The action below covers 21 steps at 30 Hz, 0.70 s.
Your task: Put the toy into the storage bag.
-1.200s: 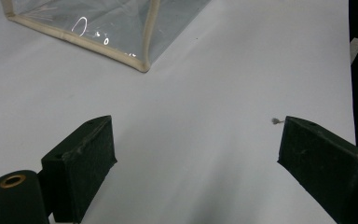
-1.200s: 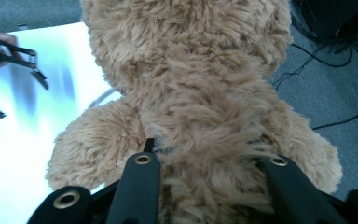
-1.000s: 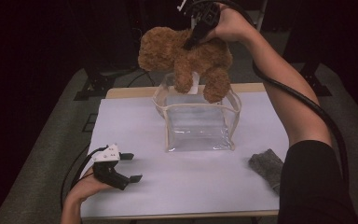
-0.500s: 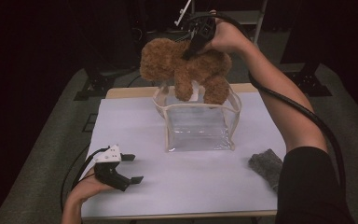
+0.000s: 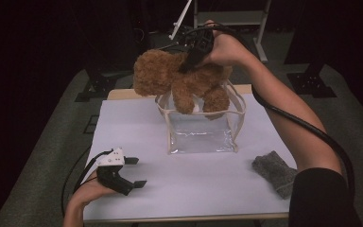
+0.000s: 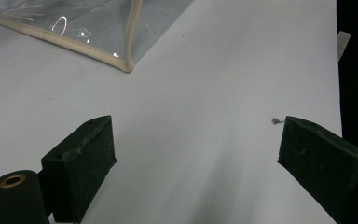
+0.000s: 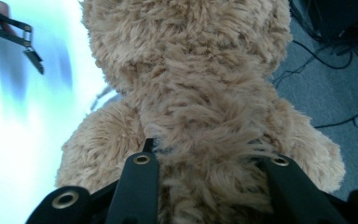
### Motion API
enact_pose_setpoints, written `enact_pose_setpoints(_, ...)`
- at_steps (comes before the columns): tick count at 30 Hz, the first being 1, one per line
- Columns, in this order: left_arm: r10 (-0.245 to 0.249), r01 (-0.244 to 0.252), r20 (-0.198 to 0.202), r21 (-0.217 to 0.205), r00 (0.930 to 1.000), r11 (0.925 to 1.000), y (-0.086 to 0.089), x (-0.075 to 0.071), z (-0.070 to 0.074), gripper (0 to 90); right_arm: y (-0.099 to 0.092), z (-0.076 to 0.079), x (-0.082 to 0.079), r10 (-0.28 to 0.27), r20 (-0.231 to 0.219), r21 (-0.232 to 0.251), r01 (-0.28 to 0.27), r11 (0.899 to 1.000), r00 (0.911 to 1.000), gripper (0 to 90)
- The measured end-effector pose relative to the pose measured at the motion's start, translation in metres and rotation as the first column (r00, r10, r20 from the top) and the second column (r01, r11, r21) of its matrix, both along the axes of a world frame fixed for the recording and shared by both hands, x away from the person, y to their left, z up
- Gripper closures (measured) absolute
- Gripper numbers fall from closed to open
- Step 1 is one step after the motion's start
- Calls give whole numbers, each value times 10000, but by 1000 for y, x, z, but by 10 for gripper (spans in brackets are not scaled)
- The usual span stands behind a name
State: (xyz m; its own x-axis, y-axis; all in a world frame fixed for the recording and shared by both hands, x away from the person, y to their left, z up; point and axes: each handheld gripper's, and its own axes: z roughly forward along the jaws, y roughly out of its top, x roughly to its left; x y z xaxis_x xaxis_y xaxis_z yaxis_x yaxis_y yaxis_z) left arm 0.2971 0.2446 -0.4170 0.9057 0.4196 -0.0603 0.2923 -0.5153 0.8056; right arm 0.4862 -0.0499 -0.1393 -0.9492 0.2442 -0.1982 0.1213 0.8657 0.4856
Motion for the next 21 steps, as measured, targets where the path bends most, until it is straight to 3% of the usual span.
enact_pose_setpoints(10,56,-56,-60,-10,10000,10000,3,-3,-1,97,9,-12,-14,503,-539,251,-490,9985,9973,683)
enact_pose_setpoints(21,100,-99,-122,24,9999,9999,4,-2,-3,97,-21,-26,17,-560,-943,510,610,9968,9940,682)
